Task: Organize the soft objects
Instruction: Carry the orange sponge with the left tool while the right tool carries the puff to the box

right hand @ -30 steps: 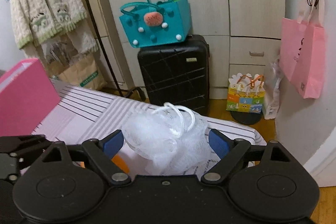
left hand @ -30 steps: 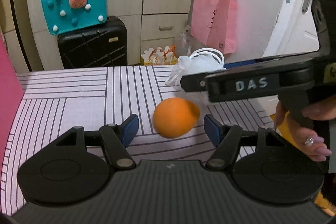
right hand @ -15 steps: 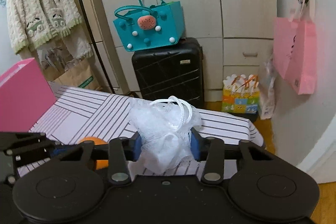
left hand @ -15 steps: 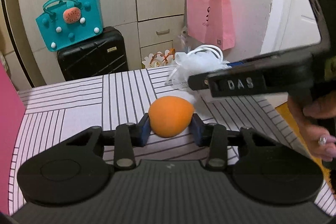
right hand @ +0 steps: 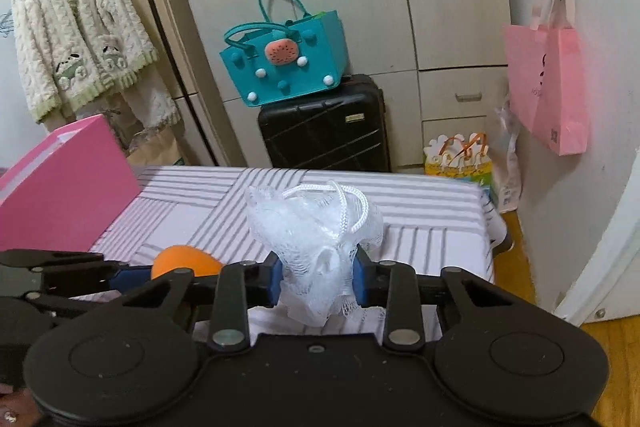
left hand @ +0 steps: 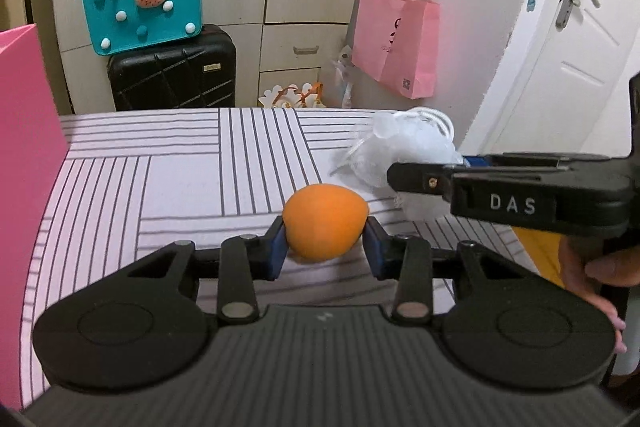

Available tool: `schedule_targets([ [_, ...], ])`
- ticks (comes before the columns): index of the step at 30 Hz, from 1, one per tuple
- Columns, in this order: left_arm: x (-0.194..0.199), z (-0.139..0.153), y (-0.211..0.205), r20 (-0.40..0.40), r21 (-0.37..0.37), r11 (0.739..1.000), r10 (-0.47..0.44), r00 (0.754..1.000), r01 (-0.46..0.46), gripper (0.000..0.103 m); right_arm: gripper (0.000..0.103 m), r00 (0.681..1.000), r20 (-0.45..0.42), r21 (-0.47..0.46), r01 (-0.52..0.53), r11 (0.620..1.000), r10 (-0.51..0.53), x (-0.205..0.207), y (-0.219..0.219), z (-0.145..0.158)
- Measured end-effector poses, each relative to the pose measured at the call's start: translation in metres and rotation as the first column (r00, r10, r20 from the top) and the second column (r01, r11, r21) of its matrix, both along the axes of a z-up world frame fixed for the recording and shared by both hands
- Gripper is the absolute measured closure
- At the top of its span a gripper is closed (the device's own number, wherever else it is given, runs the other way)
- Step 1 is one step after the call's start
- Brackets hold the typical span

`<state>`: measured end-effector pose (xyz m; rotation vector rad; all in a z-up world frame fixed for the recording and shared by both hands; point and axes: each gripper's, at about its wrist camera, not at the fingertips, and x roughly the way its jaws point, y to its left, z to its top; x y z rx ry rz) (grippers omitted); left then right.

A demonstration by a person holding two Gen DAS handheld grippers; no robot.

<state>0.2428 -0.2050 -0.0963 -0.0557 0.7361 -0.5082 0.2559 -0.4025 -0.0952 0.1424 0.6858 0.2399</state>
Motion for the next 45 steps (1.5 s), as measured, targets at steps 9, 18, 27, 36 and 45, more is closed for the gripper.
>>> schedule_targets([
  [9,-0.018,0.011,0.023,-0.060,-0.050,0.998,-0.040,0.997,0.037,0.065,0.065,0.999,-0.035,-0.006,-0.004,1.000,0.004,-0.033,0.017,0.012],
  [18,-0.044,0.019,0.044,-0.152,0.005,0.991,-0.135,0.979,0.137,0.064,0.065,0.993,-0.113,0.069,-0.039,0.997,0.046,-0.075,0.032,0.012],
  [27,-0.075,0.037,0.070,-0.185,0.019,0.977,-0.207,0.961,0.214,0.064,0.062,0.971,-0.187,0.108,-0.131,0.986,0.149,-0.103,0.054,0.031],
  [36,-0.102,0.061,0.106,-0.180,0.015,0.961,-0.269,0.946,0.276,0.064,0.062,0.939,-0.228,0.140,-0.231,0.963,0.258,-0.124,0.071,0.068],
  [45,-0.116,0.096,0.157,-0.141,-0.008,0.960,-0.279,0.950,0.281,0.064,0.062,0.922,-0.169,0.126,-0.331,0.935,0.349,-0.138,0.113,0.102],
])
